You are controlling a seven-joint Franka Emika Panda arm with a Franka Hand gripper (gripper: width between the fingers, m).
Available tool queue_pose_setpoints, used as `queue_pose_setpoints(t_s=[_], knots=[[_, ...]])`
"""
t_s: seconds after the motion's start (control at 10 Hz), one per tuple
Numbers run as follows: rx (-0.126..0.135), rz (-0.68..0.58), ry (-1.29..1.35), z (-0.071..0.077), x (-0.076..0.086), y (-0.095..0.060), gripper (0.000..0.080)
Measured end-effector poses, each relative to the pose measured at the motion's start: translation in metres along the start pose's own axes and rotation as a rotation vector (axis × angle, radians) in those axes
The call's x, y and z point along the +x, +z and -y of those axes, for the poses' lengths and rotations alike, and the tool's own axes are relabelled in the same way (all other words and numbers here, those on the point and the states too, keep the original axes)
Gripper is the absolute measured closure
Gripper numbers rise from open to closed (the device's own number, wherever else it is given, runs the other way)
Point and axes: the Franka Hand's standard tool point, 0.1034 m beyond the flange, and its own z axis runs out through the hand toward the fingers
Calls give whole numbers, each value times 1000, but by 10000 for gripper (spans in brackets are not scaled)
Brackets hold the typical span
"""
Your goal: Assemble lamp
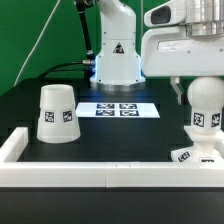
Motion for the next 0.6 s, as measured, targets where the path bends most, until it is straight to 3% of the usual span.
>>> queue_pose_setpoints(t_s=[0.6], knots=[[36,51,436,5,-4,0,222]])
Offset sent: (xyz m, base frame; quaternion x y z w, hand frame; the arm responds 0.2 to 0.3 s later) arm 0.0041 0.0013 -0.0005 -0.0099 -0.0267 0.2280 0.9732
